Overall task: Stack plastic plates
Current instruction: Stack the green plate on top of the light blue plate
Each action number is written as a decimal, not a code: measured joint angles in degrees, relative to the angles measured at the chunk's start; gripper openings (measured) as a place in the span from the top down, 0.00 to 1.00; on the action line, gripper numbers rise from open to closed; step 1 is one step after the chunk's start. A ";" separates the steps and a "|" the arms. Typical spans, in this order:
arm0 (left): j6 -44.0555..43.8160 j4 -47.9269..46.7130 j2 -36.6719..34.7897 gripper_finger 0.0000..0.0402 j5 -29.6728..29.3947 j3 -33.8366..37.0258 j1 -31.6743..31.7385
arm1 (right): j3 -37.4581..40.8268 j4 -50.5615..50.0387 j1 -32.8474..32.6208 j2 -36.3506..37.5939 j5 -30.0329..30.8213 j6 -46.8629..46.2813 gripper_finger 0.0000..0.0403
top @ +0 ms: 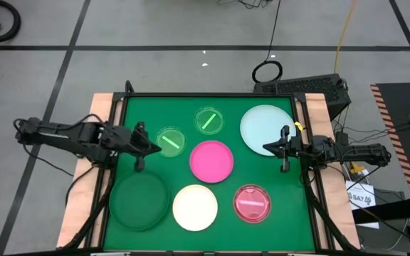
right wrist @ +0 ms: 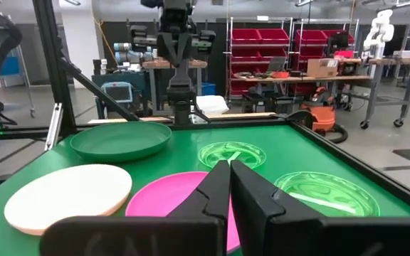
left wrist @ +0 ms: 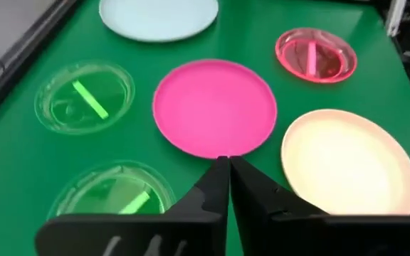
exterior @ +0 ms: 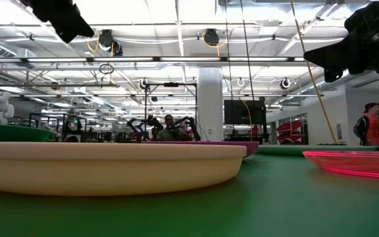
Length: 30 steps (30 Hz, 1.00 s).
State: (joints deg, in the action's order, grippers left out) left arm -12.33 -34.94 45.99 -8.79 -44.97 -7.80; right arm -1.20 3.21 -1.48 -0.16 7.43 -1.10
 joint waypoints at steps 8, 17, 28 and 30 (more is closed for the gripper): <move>-11.04 1.71 7.56 0.82 -0.71 0.00 -7.84 | -0.01 -1.67 -0.01 -0.47 -1.43 -3.20 0.98; -19.91 1.95 18.41 0.81 -6.11 0.00 -16.55 | -0.01 -2.24 -0.12 -1.57 -5.89 -5.75 0.98; -19.79 0.73 27.20 0.63 -5.75 0.00 -20.07 | -0.01 -2.41 -0.12 -1.79 -6.44 -6.20 0.98; -18.54 -0.36 27.23 0.56 -5.76 0.00 -19.81 | -0.01 -2.60 -0.12 -1.79 -6.42 -5.80 0.98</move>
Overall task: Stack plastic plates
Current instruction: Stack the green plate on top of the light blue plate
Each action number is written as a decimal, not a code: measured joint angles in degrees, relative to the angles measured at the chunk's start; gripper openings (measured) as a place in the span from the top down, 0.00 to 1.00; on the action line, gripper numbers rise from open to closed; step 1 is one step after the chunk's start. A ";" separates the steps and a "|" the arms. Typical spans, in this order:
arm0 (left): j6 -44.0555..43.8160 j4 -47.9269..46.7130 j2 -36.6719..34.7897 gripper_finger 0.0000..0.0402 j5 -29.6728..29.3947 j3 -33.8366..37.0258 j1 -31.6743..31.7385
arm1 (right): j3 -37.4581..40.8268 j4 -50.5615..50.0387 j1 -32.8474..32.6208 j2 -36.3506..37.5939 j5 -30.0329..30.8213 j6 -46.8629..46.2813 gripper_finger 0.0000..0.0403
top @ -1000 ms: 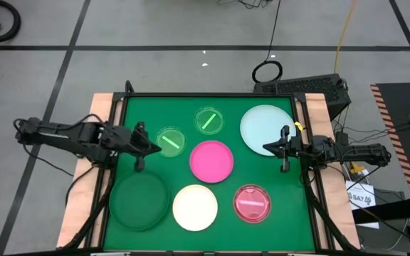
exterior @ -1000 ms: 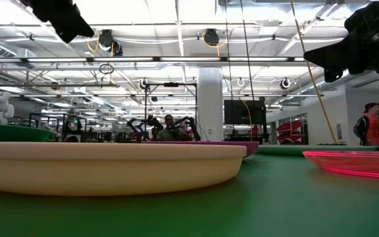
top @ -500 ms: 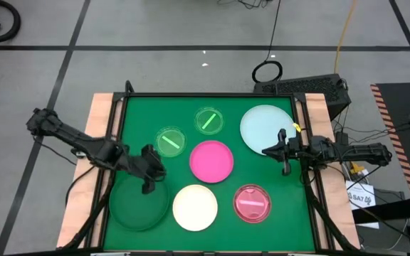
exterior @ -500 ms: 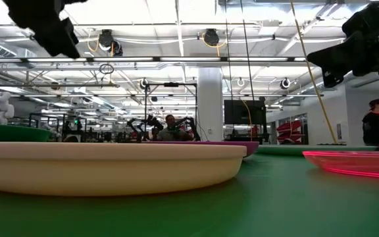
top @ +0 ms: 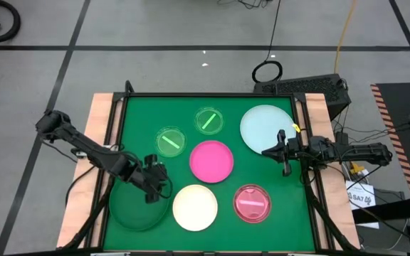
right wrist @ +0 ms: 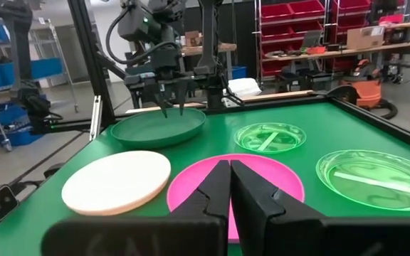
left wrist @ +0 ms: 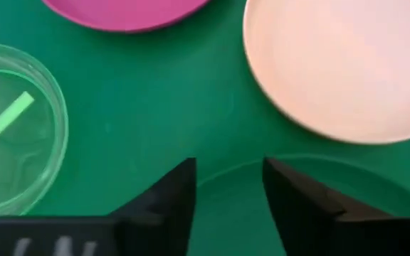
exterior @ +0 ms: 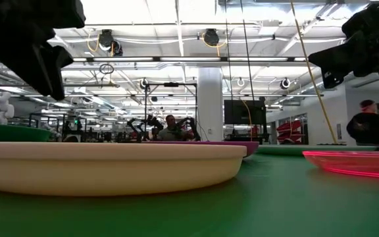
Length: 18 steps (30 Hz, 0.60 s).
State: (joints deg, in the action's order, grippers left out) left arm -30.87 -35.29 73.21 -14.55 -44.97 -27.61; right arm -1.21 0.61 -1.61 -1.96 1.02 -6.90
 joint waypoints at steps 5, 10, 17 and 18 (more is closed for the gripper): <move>8.50 -3.27 0.00 0.42 -1.23 0.00 1.66 | 0.00 0.03 0.00 0.00 0.70 0.68 0.98; 18.59 -5.28 0.00 0.41 0.65 0.00 3.50 | 0.00 0.37 0.02 0.00 1.96 0.78 0.98; 27.08 -6.83 0.32 0.40 1.09 0.00 3.98 | 0.00 1.23 0.02 0.00 2.38 3.81 0.98; 28.03 -7.15 0.62 0.40 1.09 0.00 4.14 | 0.00 1.23 0.01 0.00 2.38 4.03 0.98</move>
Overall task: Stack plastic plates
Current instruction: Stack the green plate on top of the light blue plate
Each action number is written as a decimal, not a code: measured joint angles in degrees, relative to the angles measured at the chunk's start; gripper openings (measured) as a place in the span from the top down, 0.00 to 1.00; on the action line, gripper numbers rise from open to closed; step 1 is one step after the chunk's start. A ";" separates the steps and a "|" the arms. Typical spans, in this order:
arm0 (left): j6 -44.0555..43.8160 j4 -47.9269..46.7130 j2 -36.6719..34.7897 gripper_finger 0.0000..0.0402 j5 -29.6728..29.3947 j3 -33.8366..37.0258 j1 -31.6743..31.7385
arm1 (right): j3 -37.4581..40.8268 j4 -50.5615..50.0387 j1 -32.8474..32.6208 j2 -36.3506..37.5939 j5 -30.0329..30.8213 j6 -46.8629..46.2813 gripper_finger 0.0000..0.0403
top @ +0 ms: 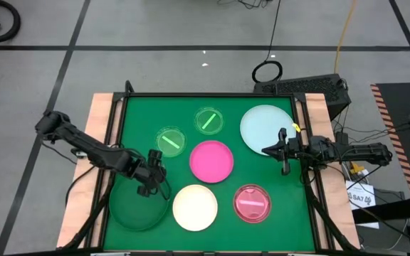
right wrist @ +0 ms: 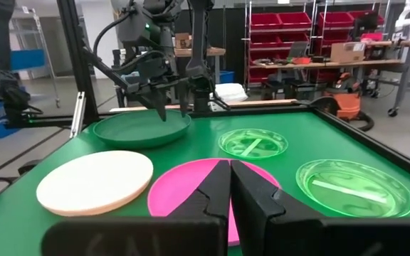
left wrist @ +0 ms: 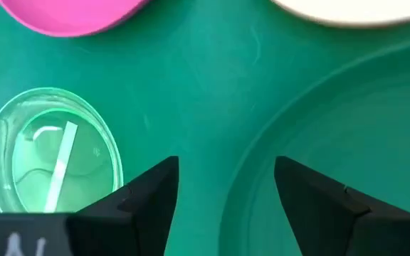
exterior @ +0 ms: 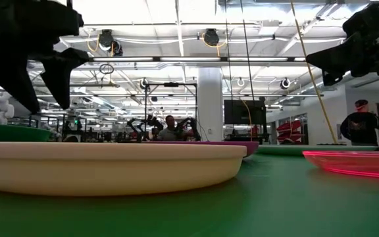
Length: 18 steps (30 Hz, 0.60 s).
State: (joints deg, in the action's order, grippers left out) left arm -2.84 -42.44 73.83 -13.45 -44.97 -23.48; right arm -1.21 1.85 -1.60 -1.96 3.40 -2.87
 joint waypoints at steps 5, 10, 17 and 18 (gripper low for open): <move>2.61 -1.51 0.10 0.40 0.19 0.00 0.78 | 0.00 -0.07 -0.01 0.00 0.00 0.12 0.98; 4.92 -2.81 0.23 0.41 2.32 0.00 2.75 | 0.00 -0.09 0.00 -0.19 0.00 0.05 0.98; 7.97 -2.46 4.95 0.41 2.60 -0.02 3.60 | 0.00 -0.17 0.00 -0.63 -0.03 -0.90 0.98; 8.18 -2.59 5.92 0.41 2.73 0.02 3.60 | 0.00 -0.15 0.01 -0.73 -0.03 -0.92 0.98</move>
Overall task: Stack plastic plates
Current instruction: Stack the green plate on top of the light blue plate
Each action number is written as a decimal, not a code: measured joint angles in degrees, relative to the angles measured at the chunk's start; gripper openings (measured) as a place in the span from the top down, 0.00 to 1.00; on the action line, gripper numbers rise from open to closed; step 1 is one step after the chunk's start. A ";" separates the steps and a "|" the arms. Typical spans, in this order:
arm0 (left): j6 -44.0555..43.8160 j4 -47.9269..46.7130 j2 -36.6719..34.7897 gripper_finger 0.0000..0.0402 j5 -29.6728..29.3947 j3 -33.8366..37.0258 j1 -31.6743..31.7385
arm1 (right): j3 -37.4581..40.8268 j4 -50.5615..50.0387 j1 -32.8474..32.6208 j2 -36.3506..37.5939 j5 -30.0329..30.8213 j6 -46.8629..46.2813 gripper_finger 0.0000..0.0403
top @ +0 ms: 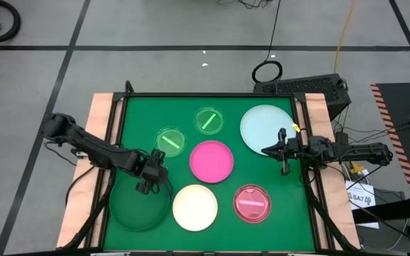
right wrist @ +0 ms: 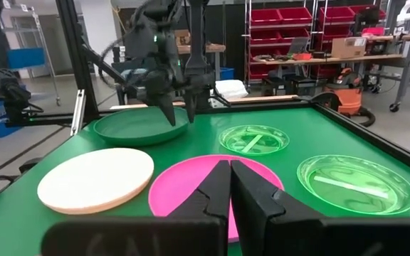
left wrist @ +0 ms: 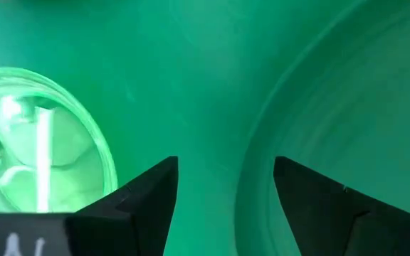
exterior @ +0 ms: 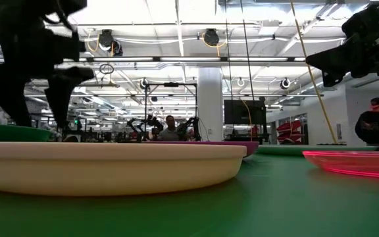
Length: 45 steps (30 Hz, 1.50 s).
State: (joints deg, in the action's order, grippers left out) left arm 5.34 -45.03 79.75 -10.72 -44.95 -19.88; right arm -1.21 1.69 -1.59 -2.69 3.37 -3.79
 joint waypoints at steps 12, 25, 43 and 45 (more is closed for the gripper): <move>2.44 0.67 7.31 0.52 0.50 -0.02 0.20 | 0.00 0.07 0.01 -0.62 -0.13 0.00 0.98; 7.70 0.61 7.05 0.89 2.19 -0.95 2.65 | 0.00 0.10 -0.02 -0.62 -0.15 0.00 0.98; 6.40 -21.61 7.16 0.96 2.66 -22.03 5.62 | 0.01 0.15 0.00 -0.62 -0.17 -0.02 0.98; 6.12 -24.09 7.16 0.98 3.05 -25.05 6.44 | 0.02 0.17 -0.01 -0.62 -0.17 -0.04 0.98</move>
State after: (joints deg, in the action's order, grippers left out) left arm 11.47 -69.13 86.91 -7.67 -70.00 -13.44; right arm -1.19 1.87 -1.60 -3.31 3.20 -3.84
